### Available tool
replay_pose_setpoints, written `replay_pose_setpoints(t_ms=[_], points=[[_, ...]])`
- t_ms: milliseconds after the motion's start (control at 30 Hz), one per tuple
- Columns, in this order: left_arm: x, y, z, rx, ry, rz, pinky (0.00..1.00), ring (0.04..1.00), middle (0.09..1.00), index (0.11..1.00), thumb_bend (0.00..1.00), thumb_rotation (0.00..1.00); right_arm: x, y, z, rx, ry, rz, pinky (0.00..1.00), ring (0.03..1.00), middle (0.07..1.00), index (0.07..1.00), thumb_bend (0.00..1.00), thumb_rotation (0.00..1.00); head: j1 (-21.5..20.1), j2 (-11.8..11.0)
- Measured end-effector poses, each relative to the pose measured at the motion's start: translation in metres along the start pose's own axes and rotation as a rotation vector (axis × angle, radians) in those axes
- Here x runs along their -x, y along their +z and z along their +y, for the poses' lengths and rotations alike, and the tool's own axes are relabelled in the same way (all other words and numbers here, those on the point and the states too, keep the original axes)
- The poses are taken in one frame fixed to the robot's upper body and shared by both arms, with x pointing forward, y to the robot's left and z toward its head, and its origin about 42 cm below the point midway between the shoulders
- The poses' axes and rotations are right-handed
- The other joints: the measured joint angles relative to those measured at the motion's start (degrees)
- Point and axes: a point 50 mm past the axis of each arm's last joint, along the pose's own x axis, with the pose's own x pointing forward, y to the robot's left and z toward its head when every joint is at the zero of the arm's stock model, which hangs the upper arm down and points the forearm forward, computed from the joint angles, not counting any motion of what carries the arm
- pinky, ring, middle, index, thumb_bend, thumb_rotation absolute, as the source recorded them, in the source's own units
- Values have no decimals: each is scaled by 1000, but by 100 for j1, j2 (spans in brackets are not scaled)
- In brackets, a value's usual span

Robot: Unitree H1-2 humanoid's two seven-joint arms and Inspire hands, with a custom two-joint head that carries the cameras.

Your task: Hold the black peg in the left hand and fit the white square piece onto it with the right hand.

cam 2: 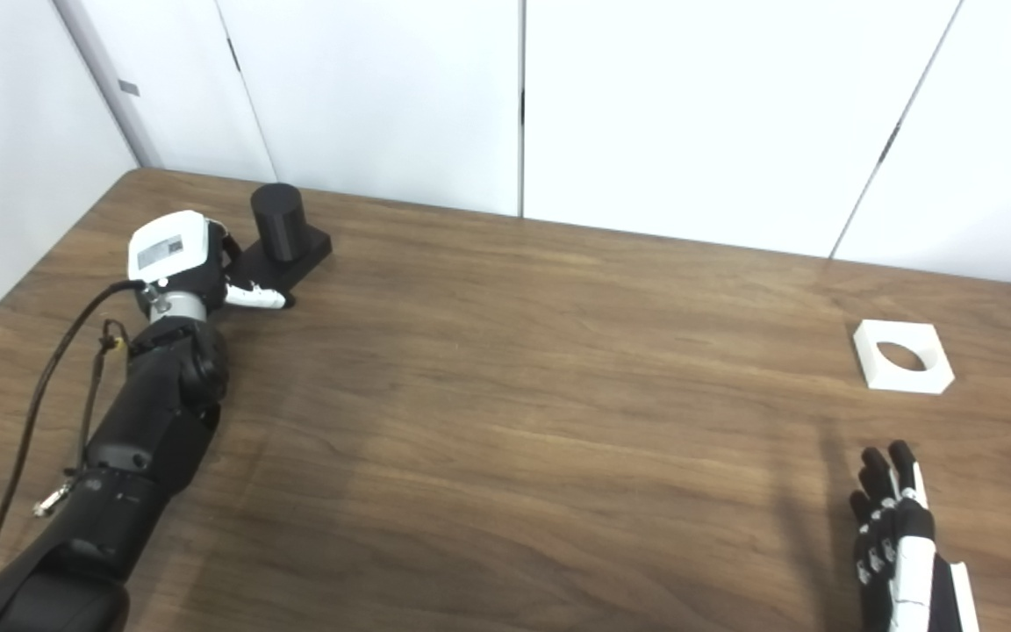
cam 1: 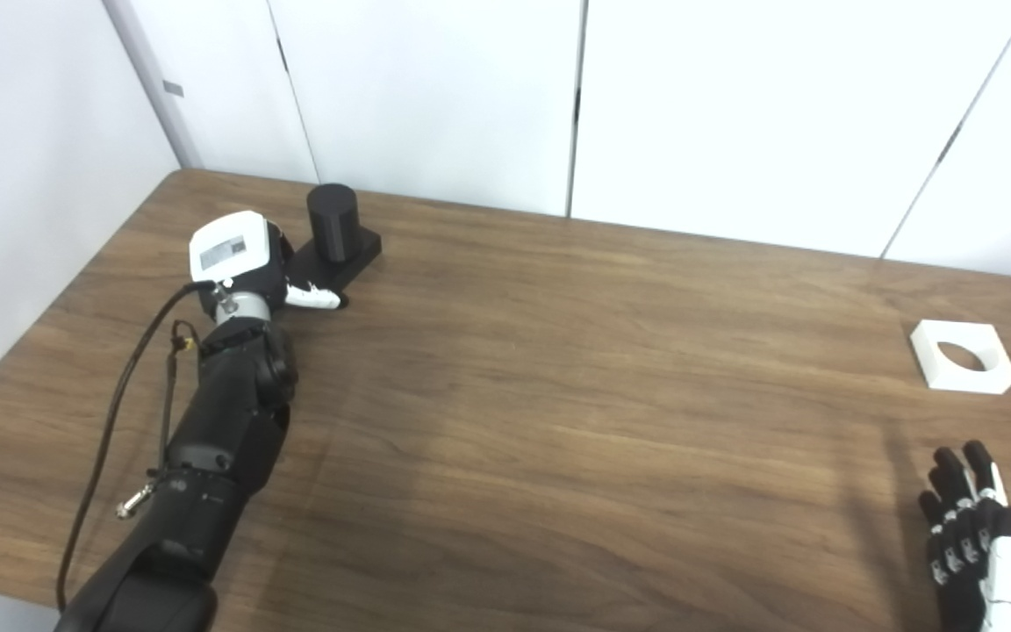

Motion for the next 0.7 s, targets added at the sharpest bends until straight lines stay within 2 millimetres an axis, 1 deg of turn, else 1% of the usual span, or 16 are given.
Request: replay_pose_setpoints(t_ms=[100, 167, 233, 300, 400, 533, 567, 633, 700], points=[[3, -3, -2, 42, 12, -6, 712, 755, 701, 483, 519, 48, 0, 0, 0, 3, -3, 0, 996, 995, 962, 999, 545, 1000, -53, 9], [7, -4, -2, 77, 15, -28, 721, 768, 714, 484, 516, 51, 0, 0, 0, 0, -3, 1, 1000, 999, 962, 1000, 529, 1000, -97, 17], [13, -2, 2, 102, 25, -60, 706, 765, 724, 485, 515, 51, 1, 0, 0, -6, -4, 1, 1000, 1000, 960, 998, 516, 1000, -167, 17], [22, 4, 9, 130, 44, -99, 699, 771, 730, 485, 514, 51, 1, 0, 0, -10, -4, 2, 1000, 1000, 959, 997, 519, 1000, -185, 18], [36, 17, 23, 162, 73, -174, 676, 773, 732, 487, 513, 50, 1, 0, 0, -13, -5, 2, 1000, 1000, 959, 996, 515, 1000, -307, 35], [65, 37, 48, 212, 74, -301, 642, 781, 744, 488, 510, 54, 1, 0, 2, -9, -5, 2, 1000, 999, 953, 986, 512, 1000, -404, 44], [74, 43, 54, 222, 75, -340, 639, 782, 745, 488, 510, 55, 1, 0, 2, -7, -6, 1, 1000, 1000, 953, 984, 515, 1000, -492, 53], [85, 49, 61, 228, 67, -383, 646, 784, 748, 487, 509, 56, 1, 1, 4, -7, -5, 2, 1000, 1000, 952, 979, 526, 996, -659, 79], [101, 51, 67, 234, 60, -430, 666, 797, 758, 487, 508, 56, 1, 2, 6, -4, -4, 4, 1000, 1000, 952, 975, 531, 999, -756, 88]])
